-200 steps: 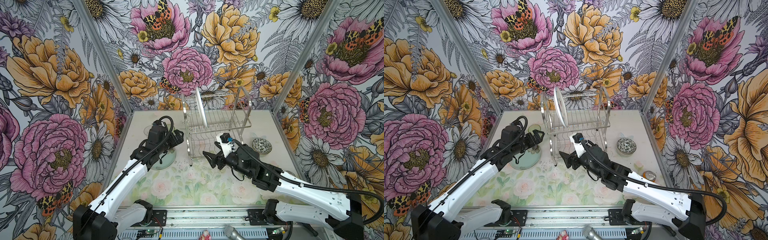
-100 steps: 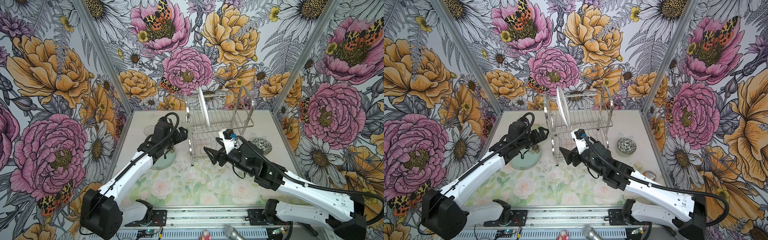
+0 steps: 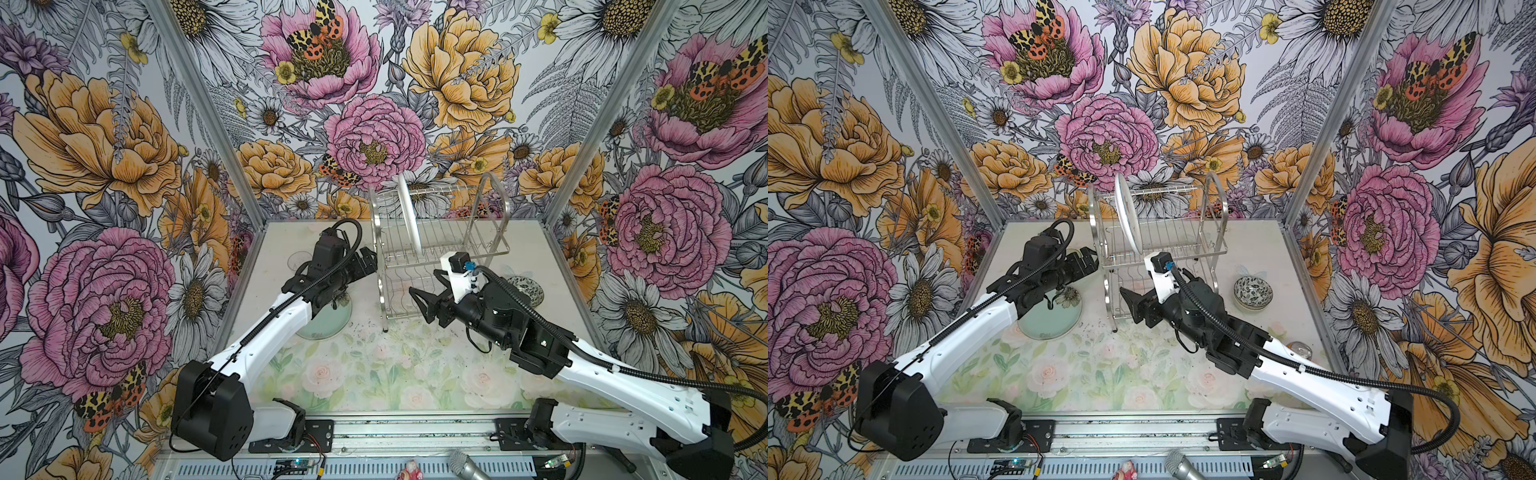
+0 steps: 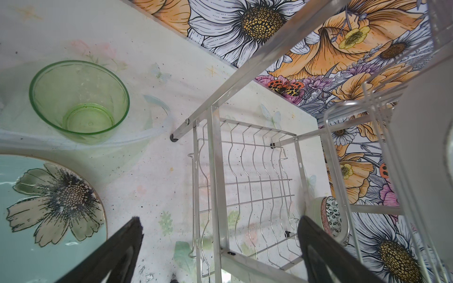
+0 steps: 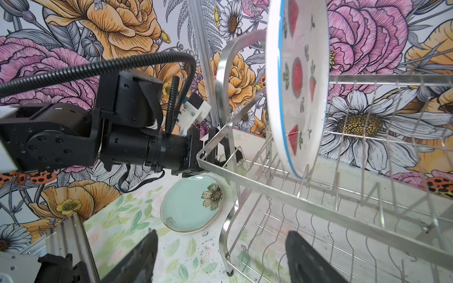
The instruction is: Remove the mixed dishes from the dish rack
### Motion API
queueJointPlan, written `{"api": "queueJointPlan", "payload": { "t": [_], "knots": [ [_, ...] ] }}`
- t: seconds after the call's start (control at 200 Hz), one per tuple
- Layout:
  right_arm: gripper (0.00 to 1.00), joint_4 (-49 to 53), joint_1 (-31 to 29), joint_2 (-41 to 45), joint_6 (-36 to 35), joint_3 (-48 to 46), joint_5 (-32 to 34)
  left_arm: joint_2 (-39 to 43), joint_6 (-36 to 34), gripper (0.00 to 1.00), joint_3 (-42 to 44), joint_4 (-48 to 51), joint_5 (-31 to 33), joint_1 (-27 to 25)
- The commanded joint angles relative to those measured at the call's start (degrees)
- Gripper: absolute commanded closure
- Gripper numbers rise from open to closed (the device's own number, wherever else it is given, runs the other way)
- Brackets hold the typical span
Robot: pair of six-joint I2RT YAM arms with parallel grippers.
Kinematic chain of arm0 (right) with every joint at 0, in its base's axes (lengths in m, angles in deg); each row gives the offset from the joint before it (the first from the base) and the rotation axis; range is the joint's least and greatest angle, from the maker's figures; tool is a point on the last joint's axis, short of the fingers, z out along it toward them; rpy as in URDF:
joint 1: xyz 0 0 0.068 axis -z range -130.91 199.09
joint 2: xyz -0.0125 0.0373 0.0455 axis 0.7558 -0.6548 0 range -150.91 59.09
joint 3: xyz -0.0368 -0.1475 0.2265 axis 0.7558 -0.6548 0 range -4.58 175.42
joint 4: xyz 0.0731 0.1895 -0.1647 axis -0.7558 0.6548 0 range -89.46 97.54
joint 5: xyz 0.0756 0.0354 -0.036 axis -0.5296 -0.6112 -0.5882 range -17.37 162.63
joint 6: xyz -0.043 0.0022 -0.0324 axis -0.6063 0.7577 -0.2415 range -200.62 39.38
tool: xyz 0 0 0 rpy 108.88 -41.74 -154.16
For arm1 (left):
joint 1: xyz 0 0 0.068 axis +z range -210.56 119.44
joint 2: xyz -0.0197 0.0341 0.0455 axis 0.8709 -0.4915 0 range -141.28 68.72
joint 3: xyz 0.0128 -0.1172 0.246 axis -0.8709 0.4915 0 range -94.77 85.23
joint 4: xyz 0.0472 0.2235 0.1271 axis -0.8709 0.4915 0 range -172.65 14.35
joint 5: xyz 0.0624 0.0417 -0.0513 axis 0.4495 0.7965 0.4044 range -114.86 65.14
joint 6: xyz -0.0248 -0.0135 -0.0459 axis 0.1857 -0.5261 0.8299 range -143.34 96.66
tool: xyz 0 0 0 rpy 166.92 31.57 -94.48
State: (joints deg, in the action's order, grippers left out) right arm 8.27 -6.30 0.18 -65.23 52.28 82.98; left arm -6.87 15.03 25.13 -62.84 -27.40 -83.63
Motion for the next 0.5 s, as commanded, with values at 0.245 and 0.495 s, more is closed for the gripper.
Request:
{"api": "queueJointPlan", "payload": {
  "t": [0.245, 0.495],
  "knots": [
    [0.18, -0.3, 2.3, -7.4, -3.1, 12.0, 5.4, 2.9, -1.0, 0.01, 0.3, 0.7, -0.8, 2.4],
    [0.2, -0.3, 6.1, -12.7, -3.5, 17.0, 5.4, 7.7, -1.4, 0.01, 2.7, 2.0, -0.9, 5.7]
  ]
}}
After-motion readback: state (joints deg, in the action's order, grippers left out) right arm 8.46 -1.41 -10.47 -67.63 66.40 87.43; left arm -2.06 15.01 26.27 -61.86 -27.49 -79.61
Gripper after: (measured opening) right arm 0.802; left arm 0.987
